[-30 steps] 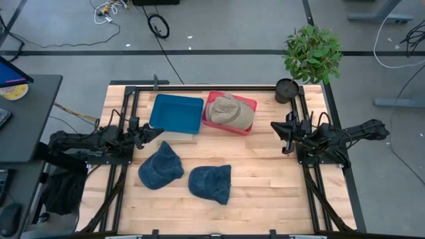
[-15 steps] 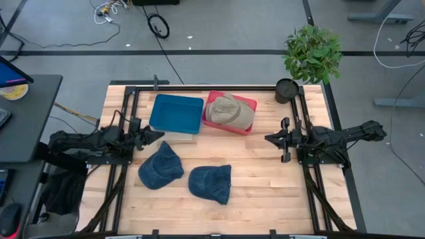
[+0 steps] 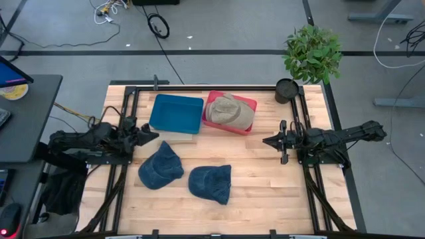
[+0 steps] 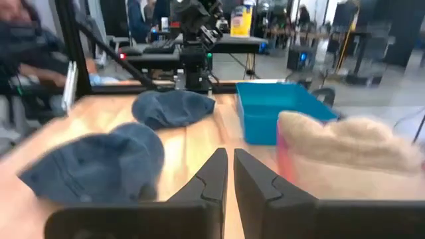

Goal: Pick & Place hat
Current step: Put the right blue cap into the blue bin

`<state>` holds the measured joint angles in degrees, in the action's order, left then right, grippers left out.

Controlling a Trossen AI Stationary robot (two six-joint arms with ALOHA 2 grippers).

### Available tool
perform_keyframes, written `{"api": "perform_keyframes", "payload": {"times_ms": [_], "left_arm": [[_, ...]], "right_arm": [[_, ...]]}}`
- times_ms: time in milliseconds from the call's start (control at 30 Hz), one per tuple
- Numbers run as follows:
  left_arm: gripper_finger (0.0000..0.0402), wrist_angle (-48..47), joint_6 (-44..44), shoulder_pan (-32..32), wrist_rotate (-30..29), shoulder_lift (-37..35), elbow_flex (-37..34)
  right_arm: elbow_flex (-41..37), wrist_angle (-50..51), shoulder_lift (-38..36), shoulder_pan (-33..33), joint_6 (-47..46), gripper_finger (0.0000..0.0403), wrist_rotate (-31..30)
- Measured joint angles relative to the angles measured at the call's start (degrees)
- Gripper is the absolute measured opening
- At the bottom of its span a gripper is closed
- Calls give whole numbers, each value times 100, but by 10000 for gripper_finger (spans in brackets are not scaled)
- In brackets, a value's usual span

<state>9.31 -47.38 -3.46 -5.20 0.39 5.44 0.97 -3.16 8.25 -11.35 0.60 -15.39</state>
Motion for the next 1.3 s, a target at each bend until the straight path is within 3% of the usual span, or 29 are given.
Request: {"api": "perform_keyframes", "payload": {"times_ms": [267,400,600,833,1000,1300], "left_arm": [[3,-26,256,-2,167,118,669],[3,-193,808,-2,547,596,1248],[3,-1588,1949,-2,1255,1770,2568],[3,-3164,2582,-4,1201,3099,4219],[3,-4564,2498,-7,822,4075,5429],[2,-6732,1090,-711,178,5678,7141]], "right_arm": [[0,-17,4,1,-2000,31,-4],[0,-20,4,1,-2111,31,-7],[0,-20,4,1,-2114,31,-9],[0,-20,4,1,-2114,31,-12],[0,-21,4,0,-2114,31,-12],[0,-22,4,-1,-2114,31,-14]]}}
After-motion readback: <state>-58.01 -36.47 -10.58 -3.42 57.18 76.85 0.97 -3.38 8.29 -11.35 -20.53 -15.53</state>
